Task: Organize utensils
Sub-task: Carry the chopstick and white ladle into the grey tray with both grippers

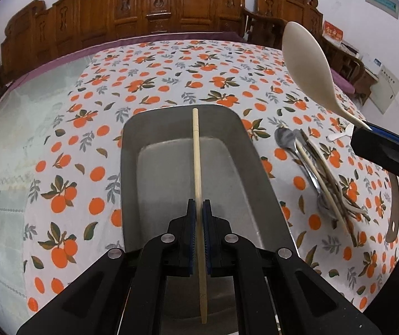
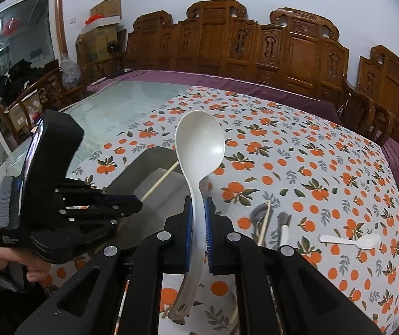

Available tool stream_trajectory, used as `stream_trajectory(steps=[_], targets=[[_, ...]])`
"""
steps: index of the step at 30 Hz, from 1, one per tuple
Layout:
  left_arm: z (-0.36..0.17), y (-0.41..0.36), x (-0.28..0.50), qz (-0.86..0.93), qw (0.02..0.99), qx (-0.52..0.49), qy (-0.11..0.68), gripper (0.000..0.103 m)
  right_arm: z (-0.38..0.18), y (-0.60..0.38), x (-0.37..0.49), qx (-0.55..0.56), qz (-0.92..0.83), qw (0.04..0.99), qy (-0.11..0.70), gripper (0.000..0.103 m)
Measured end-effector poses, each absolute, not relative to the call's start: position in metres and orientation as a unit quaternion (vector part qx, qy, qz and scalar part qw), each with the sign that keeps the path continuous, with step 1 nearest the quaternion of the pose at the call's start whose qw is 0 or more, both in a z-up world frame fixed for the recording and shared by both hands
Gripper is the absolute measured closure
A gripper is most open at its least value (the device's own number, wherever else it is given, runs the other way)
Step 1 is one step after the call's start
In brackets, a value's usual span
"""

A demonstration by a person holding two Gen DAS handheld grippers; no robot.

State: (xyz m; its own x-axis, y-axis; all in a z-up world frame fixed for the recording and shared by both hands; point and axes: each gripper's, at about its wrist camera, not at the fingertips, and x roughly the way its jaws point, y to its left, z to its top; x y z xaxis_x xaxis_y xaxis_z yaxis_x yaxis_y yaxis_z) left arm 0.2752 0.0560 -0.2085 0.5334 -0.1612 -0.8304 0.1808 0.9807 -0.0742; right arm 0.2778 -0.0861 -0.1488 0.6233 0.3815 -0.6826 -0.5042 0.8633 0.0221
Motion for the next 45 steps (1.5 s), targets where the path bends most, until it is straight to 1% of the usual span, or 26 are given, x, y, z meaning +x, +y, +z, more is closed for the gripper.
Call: stream_trajectory(steps=[6,11,15,21,30,35,36,37,38,39,41,42,45], targets=[[-0.203,0.063,0.275,-0.096,0.878,0.0,0.469,0.096,-0.158,-0.081,0.281,-0.076,0.247,0.891,0.373,0.093],[-0.182,0.082,0.271,-0.088,0.891,-0.02,0.444,0.094,-0.162,-0.07,0.285,-0.062,0.256,0.886,0.381,0.093],[-0.163,0.102,0.268,-0.07,0.906,-0.029,0.417,0.084,-0.164,-0.057,0.29,-0.048,0.263,0.883,0.385,0.093],[-0.15,0.127,0.269,-0.048,0.914,-0.04,0.402,0.083,-0.173,-0.03,0.296,-0.043,0.273,0.875,0.397,0.093],[-0.143,0.147,0.268,-0.034,0.917,-0.06,0.394,0.083,-0.206,-0.004,0.313,-0.033,0.272,0.859,0.432,0.093],[-0.142,0.145,0.266,-0.039,0.917,-0.057,0.392,0.083,-0.216,-0.003,0.317,-0.033,0.266,0.857,0.44,0.089],[-0.142,0.144,0.266,-0.039,0.917,-0.057,0.392,0.083,-0.216,-0.005,0.317,-0.031,0.268,0.857,0.439,0.087],[-0.143,0.143,0.266,-0.04,0.917,-0.056,0.392,0.083,-0.215,-0.006,0.317,-0.03,0.27,0.857,0.437,0.08],[-0.143,0.142,0.266,-0.041,0.917,-0.055,0.392,0.083,-0.213,-0.009,0.315,-0.03,0.272,0.859,0.433,0.078],[-0.142,0.14,0.265,-0.043,0.918,-0.054,0.391,0.082,-0.21,-0.013,0.313,-0.029,0.275,0.86,0.429,0.078],[-0.142,0.136,0.264,-0.045,0.918,-0.053,0.39,0.078,-0.2,-0.023,0.309,-0.028,0.278,0.865,0.417,0.078],[-0.142,0.133,0.264,-0.047,0.918,-0.052,0.39,0.074,-0.195,-0.029,0.306,-0.028,0.278,0.868,0.411,0.078],[-0.144,0.121,0.262,-0.056,0.918,-0.044,0.391,0.073,-0.176,-0.058,0.298,-0.02,0.274,0.878,0.392,0.078]])
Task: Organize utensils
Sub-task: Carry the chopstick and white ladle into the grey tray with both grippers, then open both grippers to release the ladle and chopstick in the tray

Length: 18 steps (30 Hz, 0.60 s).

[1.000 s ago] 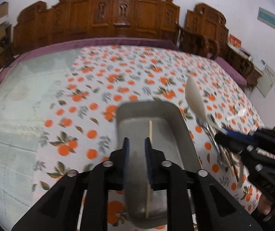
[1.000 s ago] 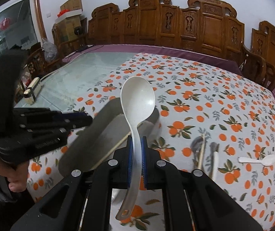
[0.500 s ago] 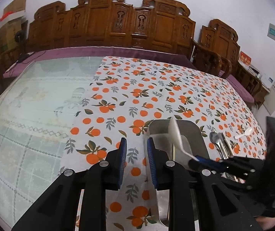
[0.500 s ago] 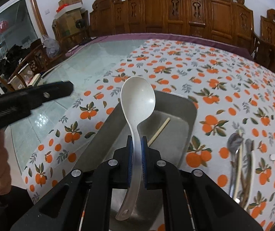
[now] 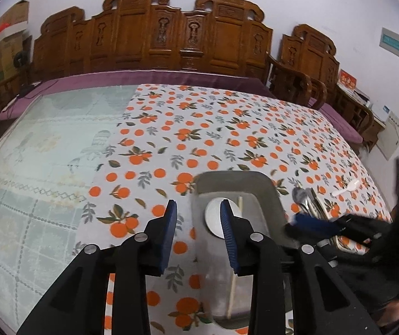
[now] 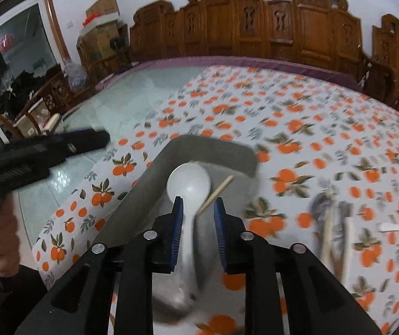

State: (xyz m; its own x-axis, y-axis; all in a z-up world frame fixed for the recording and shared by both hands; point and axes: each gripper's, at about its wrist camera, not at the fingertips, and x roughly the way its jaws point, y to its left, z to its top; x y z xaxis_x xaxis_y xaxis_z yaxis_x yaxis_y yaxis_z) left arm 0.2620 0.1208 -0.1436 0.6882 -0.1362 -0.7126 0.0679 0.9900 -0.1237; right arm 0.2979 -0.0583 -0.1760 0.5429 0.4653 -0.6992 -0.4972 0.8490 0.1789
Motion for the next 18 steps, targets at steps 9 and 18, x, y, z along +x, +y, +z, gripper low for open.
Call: stream_trajectory(steps=[9,18], targets=[[-0.15,0.065,0.255,-0.098,0.912,-0.01,0.398,0.067,-0.152,-0.164,0.282,-0.058,0.201,0.907,0.366,0.078],[-0.153,0.005,0.242,-0.142,0.908,0.008,0.395,0.067,-0.189,-0.234,0.299,-0.072,0.141,0.91,0.384,0.078]])
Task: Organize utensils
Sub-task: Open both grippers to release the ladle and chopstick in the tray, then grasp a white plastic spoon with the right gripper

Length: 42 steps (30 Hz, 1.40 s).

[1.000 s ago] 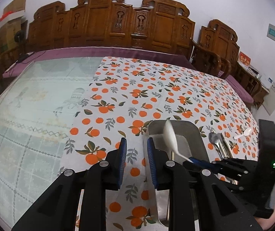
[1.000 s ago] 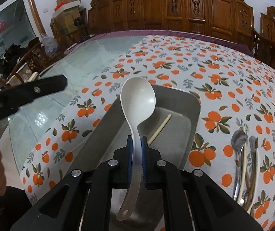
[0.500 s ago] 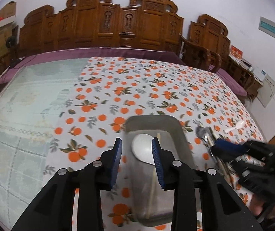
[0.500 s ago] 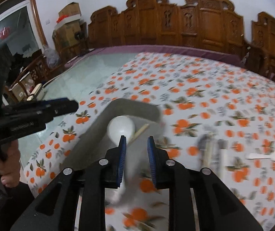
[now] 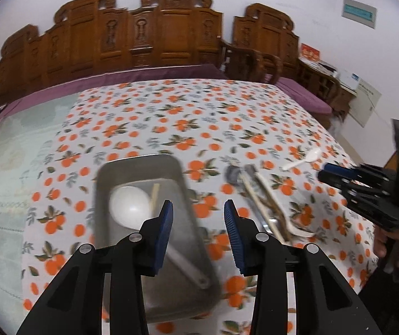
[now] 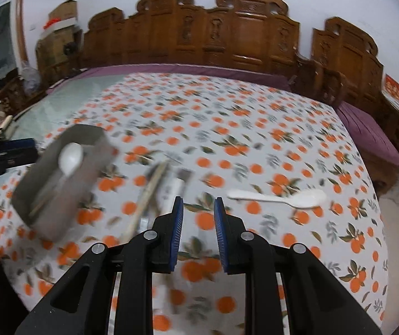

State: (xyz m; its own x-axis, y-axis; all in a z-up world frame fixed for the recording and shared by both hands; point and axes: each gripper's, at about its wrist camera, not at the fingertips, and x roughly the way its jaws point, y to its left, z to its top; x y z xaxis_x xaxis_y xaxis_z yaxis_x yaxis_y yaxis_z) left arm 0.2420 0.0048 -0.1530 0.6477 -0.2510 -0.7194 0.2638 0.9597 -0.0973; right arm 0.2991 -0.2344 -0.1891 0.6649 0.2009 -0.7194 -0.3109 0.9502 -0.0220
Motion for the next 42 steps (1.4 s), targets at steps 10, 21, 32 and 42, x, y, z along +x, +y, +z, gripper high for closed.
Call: stream_trajectory(steps=[10,21,32,42], targets=[[-0.164,-0.04,0.236,-0.15,0.907,0.02,0.392,0.067,-0.233,-0.291,0.359,-0.068,0.124,0.901,0.41,0.067],[-0.177,-0.061,0.237,-0.162,0.899,0.035,0.406,0.067,-0.237,-0.351,0.398,-0.027,0.08,0.912,0.402,0.052],[-0.185,-0.068,0.234,-0.164,0.895,0.046,0.412,0.067,-0.252,-0.374,0.419,0.029,0.068,0.896,0.437,0.074],[-0.183,-0.069,0.228,-0.166,0.896,0.057,0.408,0.067,-0.246,-0.378,0.374,0.078,0.09,0.882,0.455,0.096]])
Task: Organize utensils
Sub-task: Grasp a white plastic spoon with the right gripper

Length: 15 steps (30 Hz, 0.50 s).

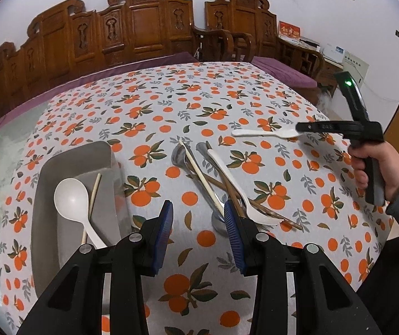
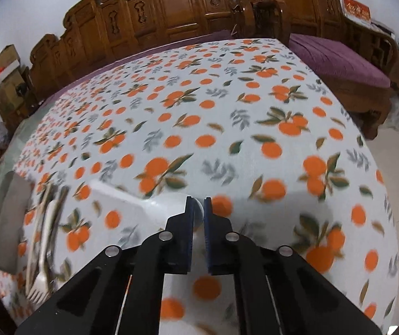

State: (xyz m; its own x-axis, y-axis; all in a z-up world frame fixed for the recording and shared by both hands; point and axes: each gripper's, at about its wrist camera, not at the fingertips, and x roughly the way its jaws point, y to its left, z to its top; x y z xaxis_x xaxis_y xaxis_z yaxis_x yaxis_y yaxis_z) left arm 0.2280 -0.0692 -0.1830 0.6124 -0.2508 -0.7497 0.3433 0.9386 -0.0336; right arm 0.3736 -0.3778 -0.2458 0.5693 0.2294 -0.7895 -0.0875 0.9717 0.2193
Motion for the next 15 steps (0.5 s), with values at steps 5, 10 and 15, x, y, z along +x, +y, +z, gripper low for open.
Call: stream_trajectory(steps=[5,10,15], targets=[[-0.179,-0.067,0.224,-0.167,0.898,0.054,0.403,0.067,-0.243,-0.354,0.354,0.066,0.11,0.875,0.466,0.097],[-0.18,-0.066,0.224,-0.166,0.899,0.056,0.402,0.067,-0.248,-0.328,0.336,0.056,0.135,0.86,0.489,0.096],[-0.18,-0.064,0.225,-0.164,0.898,0.053,0.404,0.067,-0.239,-0.309,0.322,0.033,0.148,0.868,0.474,0.095]])
